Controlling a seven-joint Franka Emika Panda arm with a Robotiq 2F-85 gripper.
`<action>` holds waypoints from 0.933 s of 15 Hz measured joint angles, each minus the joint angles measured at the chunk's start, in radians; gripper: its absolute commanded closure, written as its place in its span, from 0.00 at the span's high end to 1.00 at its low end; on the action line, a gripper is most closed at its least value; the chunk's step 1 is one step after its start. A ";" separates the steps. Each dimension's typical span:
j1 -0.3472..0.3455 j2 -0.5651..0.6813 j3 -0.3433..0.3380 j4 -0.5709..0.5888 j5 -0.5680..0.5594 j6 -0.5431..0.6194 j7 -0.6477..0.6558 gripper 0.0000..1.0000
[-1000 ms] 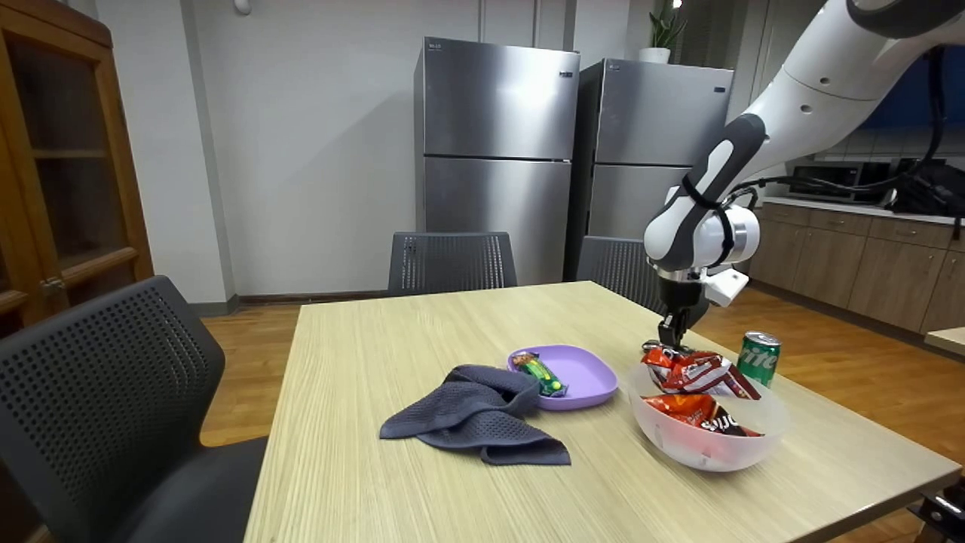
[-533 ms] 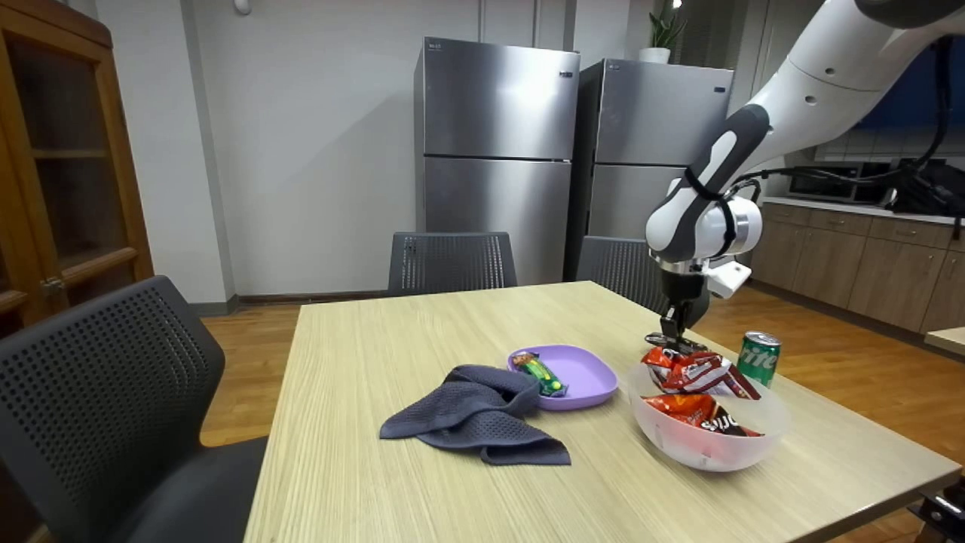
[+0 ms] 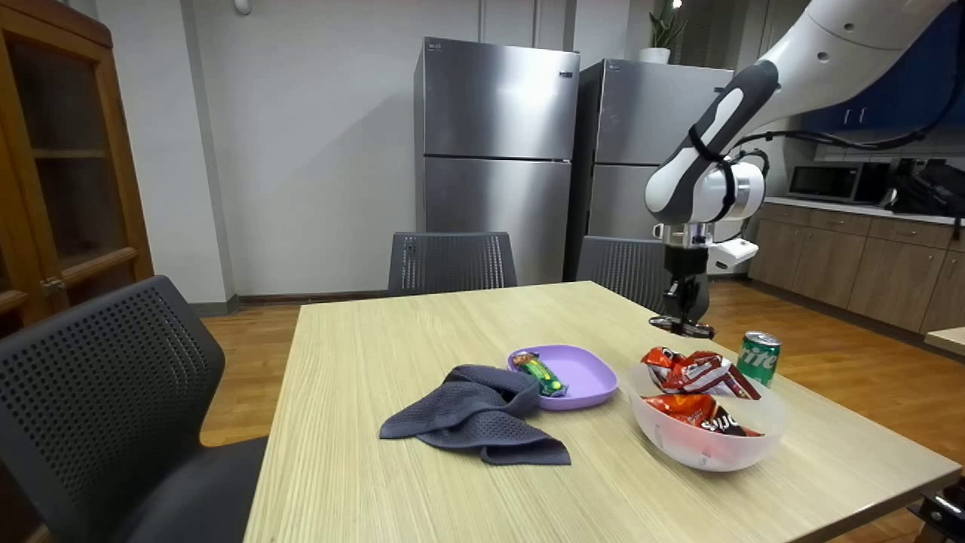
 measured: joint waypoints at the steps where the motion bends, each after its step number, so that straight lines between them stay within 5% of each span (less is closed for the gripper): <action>1: 0.002 -0.008 0.001 0.000 0.012 -0.022 0.010 0.03; 14: 0.085 -0.059 0.074 -0.009 0.167 -0.111 0.224 0.03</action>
